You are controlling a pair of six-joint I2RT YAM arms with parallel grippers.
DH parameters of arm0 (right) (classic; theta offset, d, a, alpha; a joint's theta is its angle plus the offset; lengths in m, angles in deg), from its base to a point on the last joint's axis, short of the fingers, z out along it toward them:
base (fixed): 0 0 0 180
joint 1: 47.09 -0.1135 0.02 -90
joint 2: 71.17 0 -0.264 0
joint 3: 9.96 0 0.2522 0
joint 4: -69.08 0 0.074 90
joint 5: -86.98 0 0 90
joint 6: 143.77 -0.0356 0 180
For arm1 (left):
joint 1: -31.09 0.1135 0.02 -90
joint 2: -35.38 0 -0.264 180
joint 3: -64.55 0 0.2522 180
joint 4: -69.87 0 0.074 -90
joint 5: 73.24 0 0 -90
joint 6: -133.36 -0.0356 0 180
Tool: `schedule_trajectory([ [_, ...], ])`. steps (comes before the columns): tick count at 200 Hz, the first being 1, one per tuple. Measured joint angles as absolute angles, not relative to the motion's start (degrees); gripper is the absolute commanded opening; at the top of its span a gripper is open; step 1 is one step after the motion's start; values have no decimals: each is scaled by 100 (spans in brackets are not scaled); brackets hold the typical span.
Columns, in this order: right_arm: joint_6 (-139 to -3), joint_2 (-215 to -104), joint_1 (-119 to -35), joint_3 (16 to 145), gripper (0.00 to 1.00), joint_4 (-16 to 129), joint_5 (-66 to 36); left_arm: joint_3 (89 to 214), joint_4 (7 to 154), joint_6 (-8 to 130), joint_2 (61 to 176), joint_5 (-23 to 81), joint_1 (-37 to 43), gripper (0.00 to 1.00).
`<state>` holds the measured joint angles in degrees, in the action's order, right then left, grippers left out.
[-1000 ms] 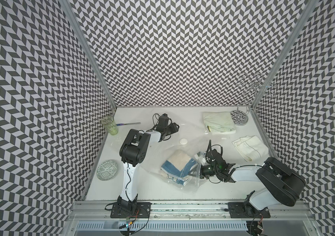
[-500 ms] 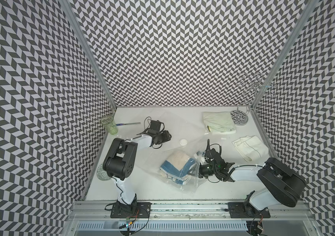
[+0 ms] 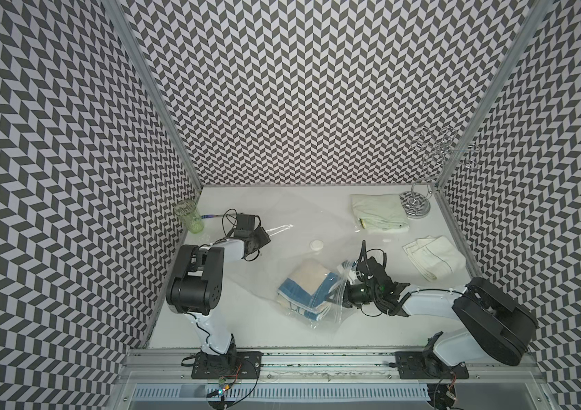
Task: Place the folded towel into the vacuum bag
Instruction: Place the towel in the vacuum bag.
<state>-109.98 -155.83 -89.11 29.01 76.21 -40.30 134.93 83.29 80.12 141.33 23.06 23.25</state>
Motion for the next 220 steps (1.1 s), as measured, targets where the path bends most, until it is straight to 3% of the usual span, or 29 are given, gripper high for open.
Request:
schedule_trajectory([
  [69, -11286, -15349, -8891, 2785, 0, 7756, -3877, 15664, 8353, 7850, 15818, 2857, 1160, 52],
  [152, -11741, -16016, -9081, 2619, 0, 9367, -2753, 18090, 9468, 7275, 17158, 3567, 1031, 52],
  [177, -11830, -16092, -9094, 2597, 0, 9660, -2528, 17823, 9861, 7122, 16861, 3629, 1003, 53],
  [220, -11642, -15727, -9118, 2486, 0, 9651, -2447, 16335, 10735, 6995, 15036, 3677, 651, 58],
])
